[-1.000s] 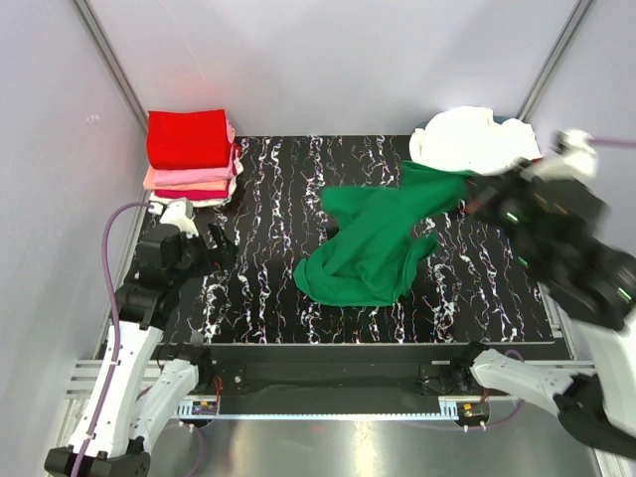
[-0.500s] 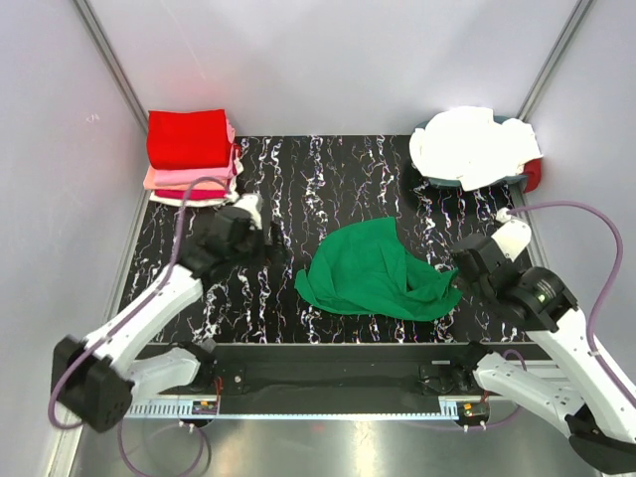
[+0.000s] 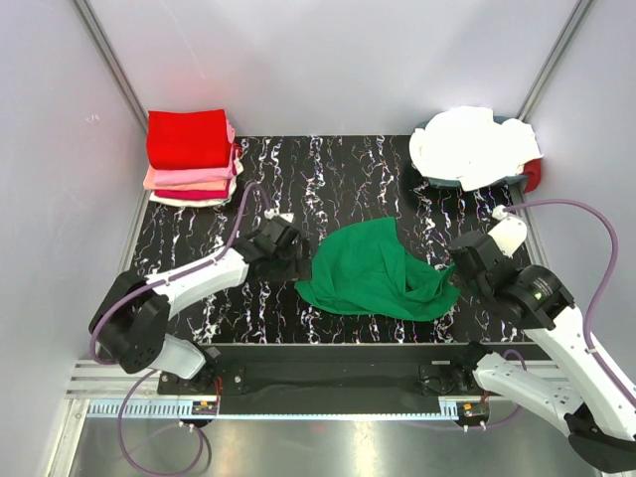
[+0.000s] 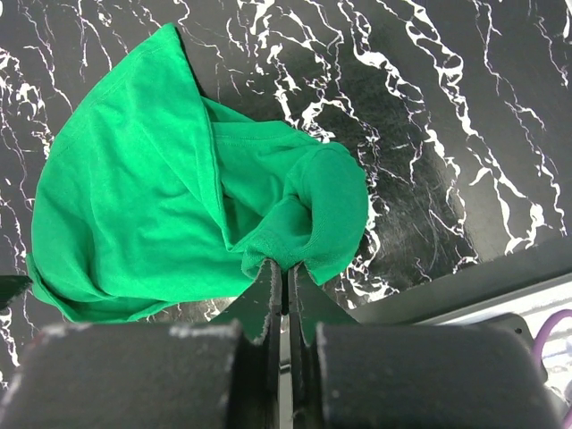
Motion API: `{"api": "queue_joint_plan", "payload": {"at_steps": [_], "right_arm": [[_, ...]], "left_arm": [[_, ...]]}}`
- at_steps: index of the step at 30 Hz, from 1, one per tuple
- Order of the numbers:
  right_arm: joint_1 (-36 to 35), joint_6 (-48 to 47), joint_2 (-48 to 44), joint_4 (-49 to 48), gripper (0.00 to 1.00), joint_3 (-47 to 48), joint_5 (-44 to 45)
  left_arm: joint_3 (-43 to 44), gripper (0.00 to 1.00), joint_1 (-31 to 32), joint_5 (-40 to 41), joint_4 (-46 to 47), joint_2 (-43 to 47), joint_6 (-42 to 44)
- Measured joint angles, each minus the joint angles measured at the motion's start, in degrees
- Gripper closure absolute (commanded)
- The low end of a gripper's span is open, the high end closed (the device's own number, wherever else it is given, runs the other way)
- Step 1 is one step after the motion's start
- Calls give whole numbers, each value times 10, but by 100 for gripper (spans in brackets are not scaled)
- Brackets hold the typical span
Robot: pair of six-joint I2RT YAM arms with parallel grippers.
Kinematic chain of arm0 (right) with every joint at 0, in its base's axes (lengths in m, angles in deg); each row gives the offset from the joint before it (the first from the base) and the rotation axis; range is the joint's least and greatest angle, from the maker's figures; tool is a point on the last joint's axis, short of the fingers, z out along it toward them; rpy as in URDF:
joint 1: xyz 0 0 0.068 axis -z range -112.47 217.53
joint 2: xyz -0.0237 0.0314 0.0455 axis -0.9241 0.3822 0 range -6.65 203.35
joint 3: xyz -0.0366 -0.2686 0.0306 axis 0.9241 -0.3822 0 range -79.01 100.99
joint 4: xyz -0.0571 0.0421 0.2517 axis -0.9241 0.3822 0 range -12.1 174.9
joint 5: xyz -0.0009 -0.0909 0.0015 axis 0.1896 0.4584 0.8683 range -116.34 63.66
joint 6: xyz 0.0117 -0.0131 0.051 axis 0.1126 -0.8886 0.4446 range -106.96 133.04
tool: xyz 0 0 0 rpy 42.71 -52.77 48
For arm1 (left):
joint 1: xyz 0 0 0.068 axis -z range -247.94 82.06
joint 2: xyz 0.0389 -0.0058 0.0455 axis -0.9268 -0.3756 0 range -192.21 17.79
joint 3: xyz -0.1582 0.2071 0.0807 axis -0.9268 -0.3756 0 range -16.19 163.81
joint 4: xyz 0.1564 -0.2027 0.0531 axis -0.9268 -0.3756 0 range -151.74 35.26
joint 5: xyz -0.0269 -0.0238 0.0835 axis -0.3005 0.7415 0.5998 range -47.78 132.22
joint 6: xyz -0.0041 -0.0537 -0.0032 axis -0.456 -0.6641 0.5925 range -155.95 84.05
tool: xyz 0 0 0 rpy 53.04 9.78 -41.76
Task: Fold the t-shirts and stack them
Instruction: Flatten the tshirt out
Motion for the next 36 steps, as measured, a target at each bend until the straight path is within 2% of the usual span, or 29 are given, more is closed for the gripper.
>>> {"api": "queue_joint_plan", "payload": {"at_steps": [3,6,7,10,11,15,18,21,23,26,29,32,36], "right_arm": [[0,-9,13,-10,100,0,0],[0,-13,24,-15,100,2,0],[0,-14,27,-16,100,2,0],[0,-15,30,-20,100,2,0],[0,-16,30,-20,100,2,1],[0,-23,33,-20,100,12,2],[3,-43,52,-19,100,45,6],[31,-82,92,-26,100,122,6],[75,-120,125,-35,100,193,-5],[163,-172,179,-46,100,320,-25],[201,-211,220,-55,100,422,-27],[229,-237,251,-55,100,480,-40],[277,-245,270,-60,100,443,-98]], "left_arm": [[-23,13,0,-7,14,-9,-21],[-29,37,0,-22,33,-40,-37],[-29,52,0,-30,42,-54,-42],[-26,82,0,-47,62,-82,-50],[-21,100,0,-49,65,-86,-47],[15,100,0,-42,30,-89,-37],[88,100,-2,-3,-48,-77,-21],[176,100,-18,36,-125,-28,0],[243,100,-42,55,-172,13,16],[373,100,-113,80,-235,72,46],[474,100,-180,105,-278,121,73],[505,100,-205,117,-306,160,92],[447,98,-219,108,-326,188,103]]}}
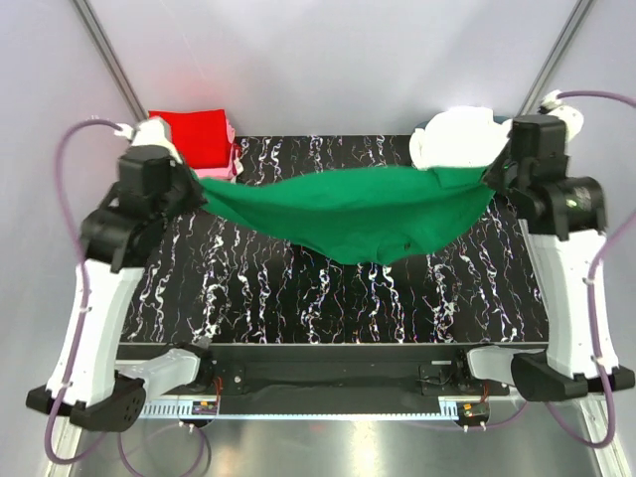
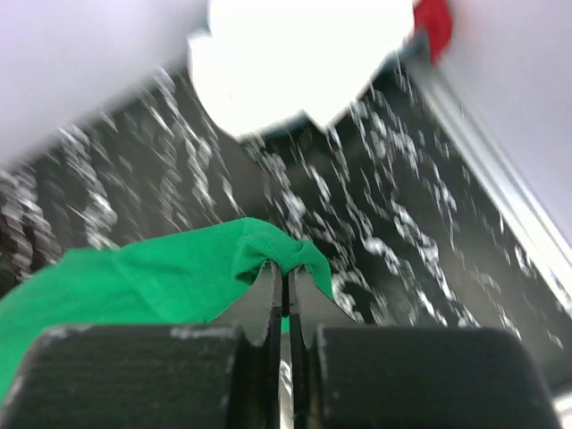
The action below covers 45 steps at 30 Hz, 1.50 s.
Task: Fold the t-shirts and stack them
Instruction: Flatten the tshirt out
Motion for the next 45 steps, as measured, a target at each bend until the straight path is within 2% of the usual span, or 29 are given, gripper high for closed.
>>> {"api": "queue_joint_plan", "payload": {"at_steps": [4,8,13,17,19,22,24,25,26,27,29,31,34,36,40,42,45], "right_arm": [[24,0,13,-7,100,-108,-57],[25,-5,12,-3,100,-171,-86],[27,-10,-27,-8,100,-193,-96],[28,-14,-67,-23,100,-216,-96],[28,-14,-84,-29,100,-239,-96],[28,-6,-110,-37,100,-293,-91],[29,7,-127,-39,100,-337,-85],[29,13,-136,-40,100,-358,-80],[29,19,-145,-40,100,-377,-75],[30,24,-154,-39,100,-393,-70],[30,34,-169,-40,100,-418,-64],[31,43,-185,-43,100,-439,-61],[31,52,-198,-51,100,-464,-64],[31,54,-199,-57,100,-474,-73],[31,60,-196,-72,100,-491,-102],[31,62,-196,-81,100,-497,-122],[31,62,-189,-89,100,-499,-143]], "left_arm": [[-94,100,-6,-26,-8,-31,5],[-150,100,-6,-54,-12,-58,9],[-194,100,-6,-79,7,-20,13],[-296,100,1,-114,40,44,-4],[-368,100,31,-126,57,75,-30],[-471,100,133,-143,76,98,-92],[-532,87,223,-155,90,107,-152],[-555,75,266,-155,95,116,-179],[-572,57,307,-158,98,129,-206],[-579,50,349,-162,99,140,-235],[-575,28,392,-162,104,144,-260],[-553,19,412,-155,100,124,-269],[-480,18,403,-120,75,65,-247],[-417,21,376,-104,69,19,-218],[-287,25,287,-106,118,-94,-137],[-220,25,250,-116,146,-177,-97],[-139,25,218,-136,176,-299,-52]]}}
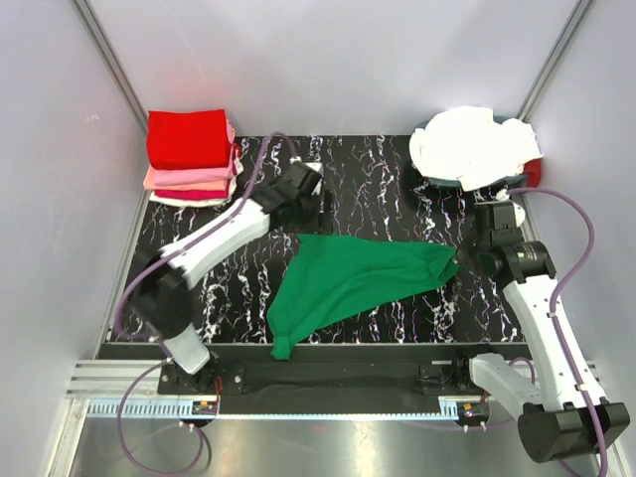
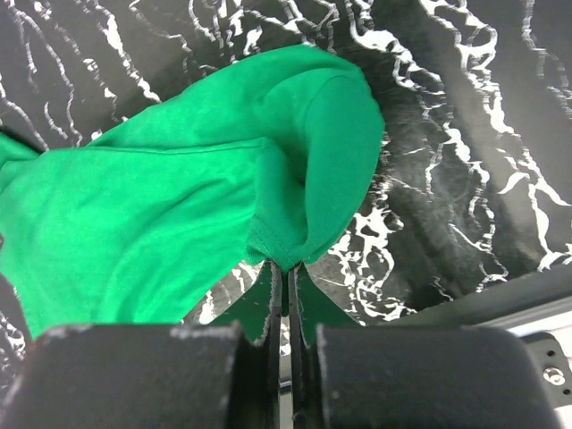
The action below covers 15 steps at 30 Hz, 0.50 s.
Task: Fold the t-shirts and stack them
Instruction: Flatten the tshirt out
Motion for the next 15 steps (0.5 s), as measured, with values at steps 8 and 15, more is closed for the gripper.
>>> {"api": "queue_joint_plan", "payload": {"at_steps": [8,15], "right_arm": [[0,-1,15,-16,100,0,-24],[0,-5,30,-26,100,-2,-24]], "left_arm": [[84,21,-30,-72,31,-234,57],[80,100,-30,-123,57,-260,54]]}}
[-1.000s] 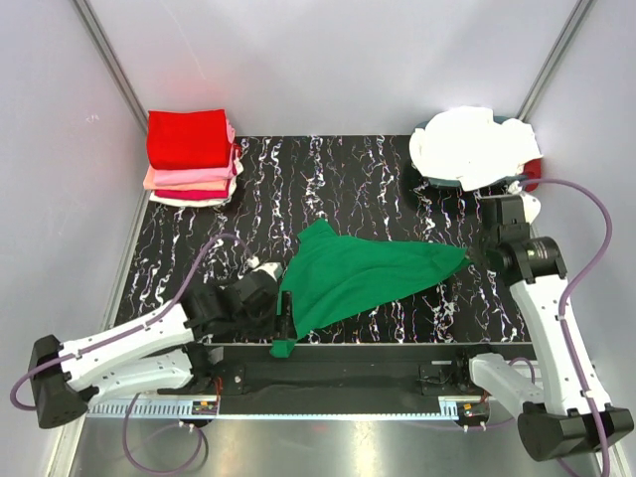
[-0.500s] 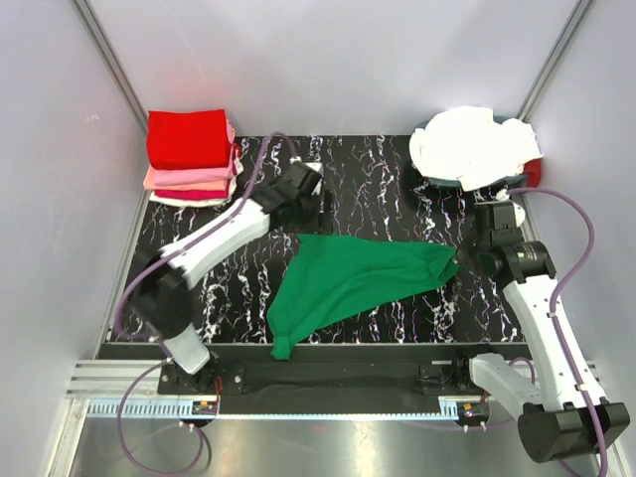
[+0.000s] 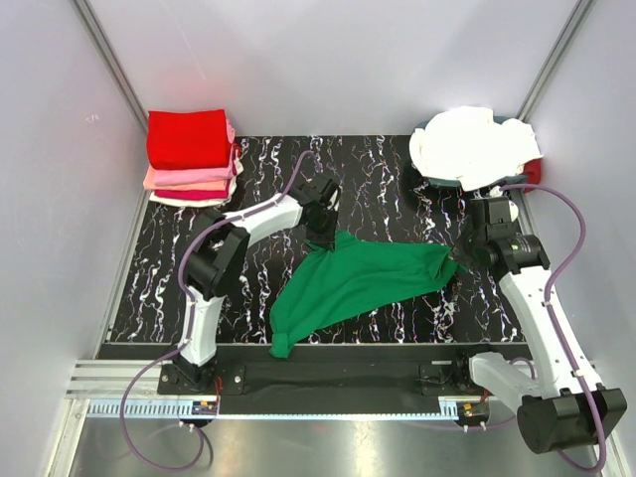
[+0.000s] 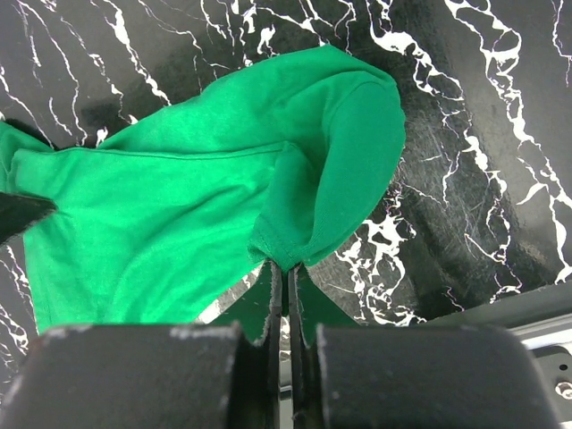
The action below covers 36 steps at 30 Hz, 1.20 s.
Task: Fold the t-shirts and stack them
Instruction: Flatten the tshirt out
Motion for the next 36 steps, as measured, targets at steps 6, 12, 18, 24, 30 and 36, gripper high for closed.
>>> {"api": "queue_joint_plan", "payload": {"at_steps": [6,12,18,24,30,36], "right_arm": [[0,-9,24,-8,100,3,0],[0,-31,83,-4,100,95,11],[0,-43,40,-26,100,148,15],[0,-34,-65,-48,100,26,-25],[0,-16,-65,-33,100,-68,-71],[0,-15,-47,-34,100,-51,-78]], "left_arm": [[-9,100,0,-8,13,8,4],[14,100,-9,44,-55,119,18],[-44,88,-16,128,-50,421,16],[-357,7,-2,125,-19,680,-77],[-597,1,29,94,-102,699,-182],[-526,3,29,115,-126,720,-220]]}}
